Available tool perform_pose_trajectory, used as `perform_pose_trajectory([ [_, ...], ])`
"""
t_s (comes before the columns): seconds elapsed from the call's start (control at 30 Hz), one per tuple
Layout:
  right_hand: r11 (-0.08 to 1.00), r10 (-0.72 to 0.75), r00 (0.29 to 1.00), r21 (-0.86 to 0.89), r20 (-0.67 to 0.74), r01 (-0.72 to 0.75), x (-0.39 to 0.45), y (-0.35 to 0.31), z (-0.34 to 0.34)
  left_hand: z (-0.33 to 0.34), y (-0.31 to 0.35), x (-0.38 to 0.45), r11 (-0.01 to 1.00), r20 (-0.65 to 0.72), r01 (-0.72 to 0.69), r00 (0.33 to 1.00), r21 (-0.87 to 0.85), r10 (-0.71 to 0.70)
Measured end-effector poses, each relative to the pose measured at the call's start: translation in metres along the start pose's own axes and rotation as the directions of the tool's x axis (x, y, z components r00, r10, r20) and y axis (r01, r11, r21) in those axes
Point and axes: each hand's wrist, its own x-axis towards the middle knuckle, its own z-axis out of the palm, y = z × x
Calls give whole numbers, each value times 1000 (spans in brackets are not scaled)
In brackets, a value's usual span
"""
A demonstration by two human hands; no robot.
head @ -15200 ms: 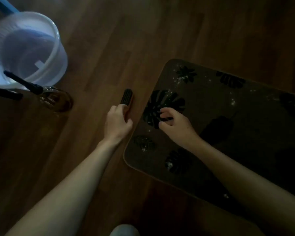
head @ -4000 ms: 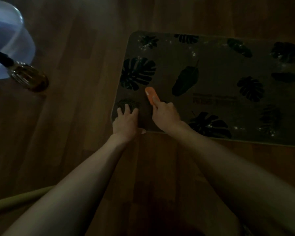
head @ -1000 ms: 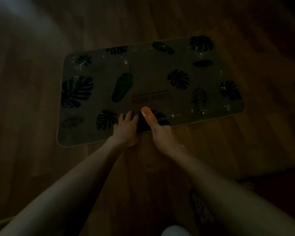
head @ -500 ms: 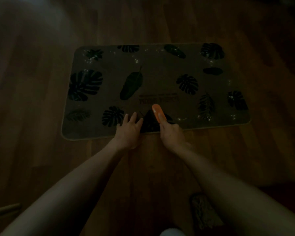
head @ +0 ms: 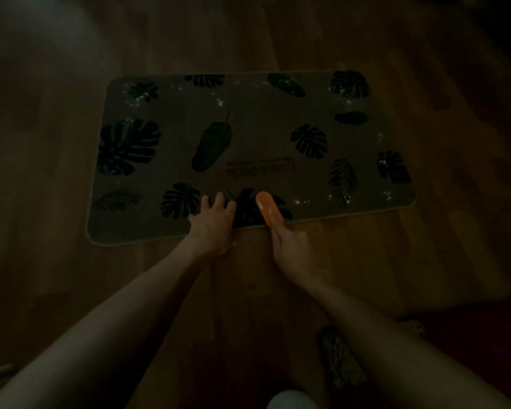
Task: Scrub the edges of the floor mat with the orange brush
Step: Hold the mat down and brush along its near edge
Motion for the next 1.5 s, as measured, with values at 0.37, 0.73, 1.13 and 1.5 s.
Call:
perform_pose_trajectory([
  [0.37, 995, 87, 996, -40, -34, -88, 53, -11, -29, 5, -8, 1, 999, -30, -42, 999, 8, 42],
  [0.73, 996, -79, 993, 26, -90, 82, -16, 5, -51, -14, 23, -4, 992, 50, 115, 992, -52, -112],
  [1.13, 986, -119, 987, 104, -111, 131, 6, -3, -14, -13, 29, 5, 987, -207, -126, 973, -100, 104],
  [1.5, 994, 52, 989, -84, -136, -64, 17, 66, -47, 0, 48, 26, 993, -139, -99, 986, -57, 91],
])
